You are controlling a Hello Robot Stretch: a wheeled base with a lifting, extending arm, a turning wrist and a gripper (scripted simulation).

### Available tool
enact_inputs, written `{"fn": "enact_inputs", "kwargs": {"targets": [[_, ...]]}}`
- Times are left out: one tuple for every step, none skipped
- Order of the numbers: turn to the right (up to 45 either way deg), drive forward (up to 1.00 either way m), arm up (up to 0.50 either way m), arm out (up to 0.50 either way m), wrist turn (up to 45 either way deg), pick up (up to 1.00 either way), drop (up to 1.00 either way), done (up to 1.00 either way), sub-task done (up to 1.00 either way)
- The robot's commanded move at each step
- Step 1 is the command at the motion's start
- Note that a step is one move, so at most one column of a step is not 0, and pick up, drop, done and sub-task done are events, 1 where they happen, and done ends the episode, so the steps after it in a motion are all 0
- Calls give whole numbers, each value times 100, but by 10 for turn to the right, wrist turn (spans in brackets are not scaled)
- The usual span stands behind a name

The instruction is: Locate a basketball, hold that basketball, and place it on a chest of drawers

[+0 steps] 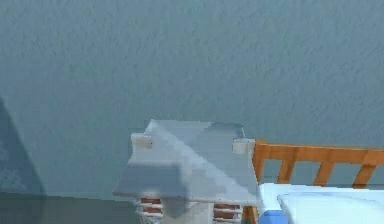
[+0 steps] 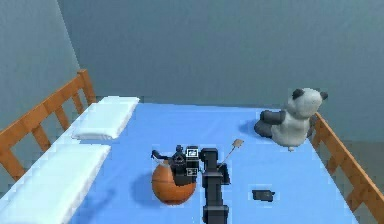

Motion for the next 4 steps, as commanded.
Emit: {"fn": "enact_inputs", "kwargs": {"targets": [[0, 0, -30, 0, 0, 0, 0, 0, 0], [0, 0, 0, 0, 0, 100, 0, 0, 0], [0, 0, 10, 0, 0, 0, 0, 0, 0], [0, 0, 46, 0, 0, 0, 0, 0, 0]]}}
